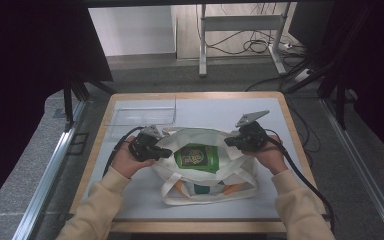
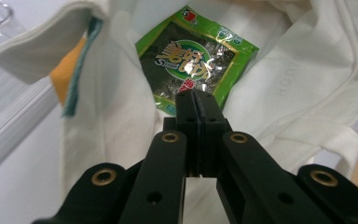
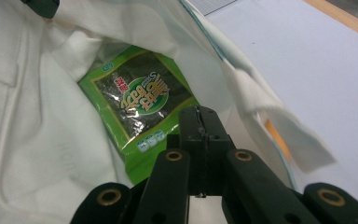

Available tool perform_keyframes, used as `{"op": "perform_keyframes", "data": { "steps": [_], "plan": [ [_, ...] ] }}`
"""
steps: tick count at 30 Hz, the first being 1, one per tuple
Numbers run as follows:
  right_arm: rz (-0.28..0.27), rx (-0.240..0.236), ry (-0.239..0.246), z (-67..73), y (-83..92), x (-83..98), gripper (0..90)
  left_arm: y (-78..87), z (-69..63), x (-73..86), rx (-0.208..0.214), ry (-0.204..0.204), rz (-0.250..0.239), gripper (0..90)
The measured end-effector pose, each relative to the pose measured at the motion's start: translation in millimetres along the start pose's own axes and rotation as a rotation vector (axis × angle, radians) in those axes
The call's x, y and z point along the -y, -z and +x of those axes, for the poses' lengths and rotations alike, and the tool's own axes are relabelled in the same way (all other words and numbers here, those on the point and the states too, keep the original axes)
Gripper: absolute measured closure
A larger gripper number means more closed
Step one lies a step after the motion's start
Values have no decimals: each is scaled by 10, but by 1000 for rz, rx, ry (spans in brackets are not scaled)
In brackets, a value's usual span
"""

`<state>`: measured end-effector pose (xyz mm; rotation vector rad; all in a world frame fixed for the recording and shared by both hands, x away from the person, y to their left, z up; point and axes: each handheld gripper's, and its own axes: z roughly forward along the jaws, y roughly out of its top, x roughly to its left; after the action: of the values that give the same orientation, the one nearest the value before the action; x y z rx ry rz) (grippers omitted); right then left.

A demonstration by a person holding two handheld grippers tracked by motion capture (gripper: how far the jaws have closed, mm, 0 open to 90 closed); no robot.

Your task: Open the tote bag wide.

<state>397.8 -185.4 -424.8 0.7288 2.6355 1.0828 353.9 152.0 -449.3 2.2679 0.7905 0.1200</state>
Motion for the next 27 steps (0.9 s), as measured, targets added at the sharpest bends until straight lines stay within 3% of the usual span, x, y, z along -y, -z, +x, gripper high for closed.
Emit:
{"op": "perform_keyframes", "data": {
  "steps": [8, 14, 18, 23, 27],
  "plan": [
    [52, -10, 69, 130, -210, -229, 890, -176, -13, -81, 17, -5, 38, 900],
    [119, 3, 116, 187, -472, -356, 890, -291, -68, -123, 28, -21, 68, 900],
    [142, 1, 123, 184, -621, -355, 890, -326, -71, -117, 35, -28, 86, 900],
    [213, 53, 142, 136, -785, -304, 890, -364, -85, -80, 53, -32, 119, 900],
    [251, 78, 210, 163, -902, -266, 890, -363, -88, -74, 57, -35, 122, 900]
  ]
}}
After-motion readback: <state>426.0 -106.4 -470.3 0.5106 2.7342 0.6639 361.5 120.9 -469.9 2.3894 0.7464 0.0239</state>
